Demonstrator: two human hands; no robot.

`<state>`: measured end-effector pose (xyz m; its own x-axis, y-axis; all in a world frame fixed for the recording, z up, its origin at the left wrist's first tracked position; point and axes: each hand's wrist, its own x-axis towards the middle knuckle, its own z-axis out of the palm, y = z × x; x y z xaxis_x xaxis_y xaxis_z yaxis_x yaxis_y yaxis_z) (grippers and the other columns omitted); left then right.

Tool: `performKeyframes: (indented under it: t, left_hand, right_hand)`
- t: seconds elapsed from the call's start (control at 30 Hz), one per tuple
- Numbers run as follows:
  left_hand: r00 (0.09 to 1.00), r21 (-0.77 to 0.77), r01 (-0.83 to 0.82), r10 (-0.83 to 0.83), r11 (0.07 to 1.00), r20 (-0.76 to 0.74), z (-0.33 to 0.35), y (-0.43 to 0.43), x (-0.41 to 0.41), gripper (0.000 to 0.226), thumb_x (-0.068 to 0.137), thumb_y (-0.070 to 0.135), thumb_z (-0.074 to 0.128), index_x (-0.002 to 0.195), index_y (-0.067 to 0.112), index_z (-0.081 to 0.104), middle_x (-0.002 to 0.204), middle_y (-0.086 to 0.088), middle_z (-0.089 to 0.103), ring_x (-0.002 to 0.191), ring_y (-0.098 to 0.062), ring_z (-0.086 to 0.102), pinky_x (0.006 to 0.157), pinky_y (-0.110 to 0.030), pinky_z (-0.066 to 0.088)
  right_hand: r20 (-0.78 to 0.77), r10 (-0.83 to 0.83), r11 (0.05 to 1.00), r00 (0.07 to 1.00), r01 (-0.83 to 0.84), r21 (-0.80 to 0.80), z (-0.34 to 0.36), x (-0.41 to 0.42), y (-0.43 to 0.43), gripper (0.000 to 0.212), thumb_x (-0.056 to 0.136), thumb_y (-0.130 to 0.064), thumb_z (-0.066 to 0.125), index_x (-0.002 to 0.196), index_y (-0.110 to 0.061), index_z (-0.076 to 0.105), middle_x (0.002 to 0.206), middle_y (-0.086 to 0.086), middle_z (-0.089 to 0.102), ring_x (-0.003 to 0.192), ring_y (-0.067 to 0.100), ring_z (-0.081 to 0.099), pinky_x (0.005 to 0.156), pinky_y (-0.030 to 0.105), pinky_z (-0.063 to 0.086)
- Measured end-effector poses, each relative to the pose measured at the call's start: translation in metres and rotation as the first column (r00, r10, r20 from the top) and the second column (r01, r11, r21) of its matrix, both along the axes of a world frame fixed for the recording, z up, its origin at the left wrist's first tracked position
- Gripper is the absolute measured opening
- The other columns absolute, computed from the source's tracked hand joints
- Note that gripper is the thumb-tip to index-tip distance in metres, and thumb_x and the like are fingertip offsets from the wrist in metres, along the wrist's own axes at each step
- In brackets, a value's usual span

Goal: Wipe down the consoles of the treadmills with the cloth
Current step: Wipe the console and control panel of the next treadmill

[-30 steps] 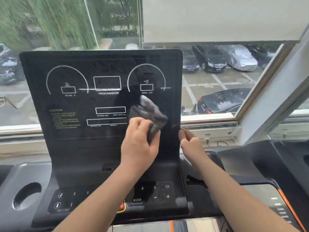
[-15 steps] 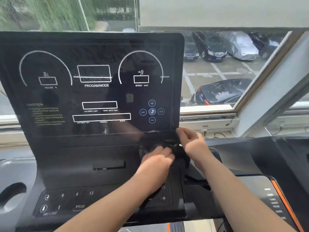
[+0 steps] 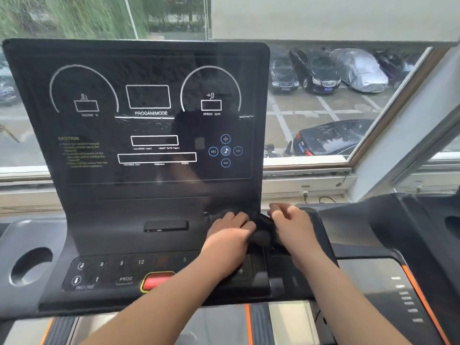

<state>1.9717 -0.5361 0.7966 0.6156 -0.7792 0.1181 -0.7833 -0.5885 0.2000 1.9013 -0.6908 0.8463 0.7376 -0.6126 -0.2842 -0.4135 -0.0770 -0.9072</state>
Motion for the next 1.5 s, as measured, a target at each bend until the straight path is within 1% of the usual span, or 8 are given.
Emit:
performKeyframes:
  t: [0.23,0.33,0.6,0.87,1.1,1.3,1.4,1.5]
  left_hand:
    - [0.945,-0.113,-0.011,-0.027,0.994,-0.326,0.005,0.030,-0.055,0.022,0.094,0.046,0.053,0.108,0.030,0.058,0.110,0.008,0.060,0.105,-0.020,0.057,0.085,-0.037,0.049]
    - [0.945,-0.039,0.142,-0.147,0.989,-0.291,0.005,0.037,-0.057,0.022,0.096,0.043,0.051,0.114,0.031,0.056,0.115,0.005,0.056,0.109,-0.022,0.054,0.086,-0.039,0.050]
    - [0.981,-0.020,-0.172,0.170,0.985,-0.090,-0.005,0.030,-0.031,0.031,0.095,0.040,0.059,0.125,0.035,0.062,0.133,0.009,0.055,0.120,-0.022,0.047,0.101,-0.039,0.041]
    - [0.912,-0.076,-0.212,0.170,0.974,-0.373,0.011,0.052,-0.074,0.022,0.098,0.049,0.048,0.095,0.029,0.054,0.100,0.006,0.064,0.099,-0.023,0.060,0.080,-0.038,0.048]
    - [0.762,-0.150,-0.191,0.051,0.970,-0.646,0.039,0.084,-0.092,0.005,0.103,0.039,0.049,0.102,0.035,0.048,0.091,0.006,0.068,0.084,-0.023,0.065,0.075,-0.040,0.054]
    - [0.953,-0.397,-0.134,0.009,0.908,-0.301,0.093,0.094,-0.038,0.008,0.102,0.029,0.052,0.109,0.027,0.053,0.095,0.002,0.067,0.087,-0.026,0.061,0.074,-0.041,0.052]
    - [0.989,-0.272,0.070,-0.103,0.960,-0.110,0.088,0.098,-0.014,0.025,0.098,0.024,0.051,0.122,0.029,0.054,0.109,0.004,0.067,0.101,-0.025,0.058,0.077,-0.043,0.054]
    - [0.977,-0.007,0.165,-0.165,0.986,-0.137,0.058,0.115,0.007,0.029,0.098,0.015,0.049,0.123,0.031,0.051,0.109,0.005,0.067,0.104,-0.024,0.054,0.076,-0.045,0.055]
  right_hand:
    - [0.020,-0.058,0.998,0.998,0.059,-0.030,-0.009,-0.026,0.002,0.032,0.098,-0.030,0.060,0.086,-0.002,0.066,0.076,0.020,0.060,0.071,0.018,0.050,0.067,0.034,0.041]
    - [0.016,-0.032,0.999,0.999,0.033,-0.033,-0.009,-0.029,0.009,0.034,0.098,-0.030,0.059,0.089,0.003,0.063,0.071,0.012,0.052,0.070,0.018,0.045,0.063,0.033,0.037]
    - [0.027,0.010,0.996,1.000,-0.007,-0.093,0.001,-0.055,0.025,0.024,0.106,-0.031,0.055,0.086,-0.030,0.069,0.090,-0.009,0.070,0.086,0.007,0.062,0.077,0.025,0.054]
    - [0.012,-0.022,0.998,1.000,0.023,-0.062,-0.003,-0.056,0.049,0.019,0.103,-0.029,0.058,0.095,-0.026,0.075,0.093,-0.012,0.072,0.093,0.005,0.063,0.087,0.032,0.053]
    - [0.020,-0.022,0.993,1.000,0.024,-0.115,-0.001,-0.048,0.069,0.016,0.102,-0.027,0.059,0.102,-0.027,0.075,0.096,-0.016,0.071,0.099,0.012,0.064,0.086,0.028,0.044]
    - [0.086,-0.109,0.983,0.990,0.121,-0.138,0.004,-0.040,0.085,0.027,0.105,-0.030,0.053,0.097,-0.015,0.074,0.090,0.008,0.072,0.089,0.028,0.065,0.085,0.052,0.059]
    - [0.118,-0.153,0.981,0.981,0.165,-0.106,0.004,-0.032,0.098,0.019,0.102,-0.021,0.059,0.088,-0.021,0.072,0.086,0.005,0.074,0.088,0.028,0.068,0.077,0.045,0.057]
    - [0.082,-0.192,0.979,0.978,0.196,-0.050,0.003,-0.025,0.118,0.022,0.102,-0.013,0.054,0.099,-0.026,0.072,0.097,-0.004,0.073,0.091,0.015,0.067,0.075,0.029,0.052]
